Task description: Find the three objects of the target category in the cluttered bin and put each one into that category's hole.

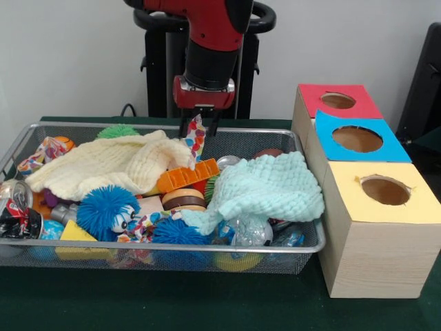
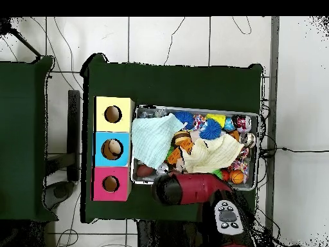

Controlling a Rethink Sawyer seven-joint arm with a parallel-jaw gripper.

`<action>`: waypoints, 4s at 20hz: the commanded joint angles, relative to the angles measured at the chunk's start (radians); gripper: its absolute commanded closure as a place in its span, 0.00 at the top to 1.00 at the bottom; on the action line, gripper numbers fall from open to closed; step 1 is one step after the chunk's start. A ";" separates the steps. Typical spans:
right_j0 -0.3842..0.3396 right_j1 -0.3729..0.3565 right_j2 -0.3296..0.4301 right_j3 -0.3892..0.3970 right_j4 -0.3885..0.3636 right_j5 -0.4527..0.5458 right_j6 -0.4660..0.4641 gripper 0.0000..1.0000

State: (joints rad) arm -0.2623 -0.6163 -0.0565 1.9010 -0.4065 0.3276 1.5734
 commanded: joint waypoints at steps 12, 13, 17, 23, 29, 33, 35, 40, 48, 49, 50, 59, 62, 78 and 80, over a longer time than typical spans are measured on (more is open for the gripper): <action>0.078 0.049 -0.052 -0.018 0.043 -0.131 0.232 1.00; 0.084 0.055 -0.060 -0.018 0.044 -0.141 0.235 1.00; 0.112 0.086 -0.094 -0.027 0.051 -0.181 0.249 1.00; 0.150 0.130 -0.135 -0.025 0.072 -0.246 0.263 1.00; 0.156 0.175 -0.152 -0.033 0.091 -0.298 0.248 1.00; 0.162 0.199 -0.159 -0.039 0.104 -0.323 0.240 1.00; 0.173 0.224 -0.171 -0.043 0.116 -0.351 0.248 1.00; 0.185 0.262 -0.200 -0.044 0.137 -0.397 0.241 1.00; 0.221 0.240 -0.253 0.020 0.160 -0.453 0.241 0.00; 0.216 0.219 -0.253 0.045 0.155 -0.447 0.239 0.00; 0.217 0.194 -0.254 0.062 0.154 -0.435 0.236 0.00; 0.204 -0.016 -0.230 0.163 0.158 -0.264 0.192 0.00; 0.195 -0.079 -0.218 0.193 0.160 -0.207 0.175 0.00; 0.143 -0.213 -0.103 0.202 0.204 -0.018 0.134 0.00; 0.142 -0.216 -0.081 0.187 0.222 0.002 0.135 0.00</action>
State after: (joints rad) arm -0.0906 -0.7892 -0.2940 2.0909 -0.2635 0.1970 1.5771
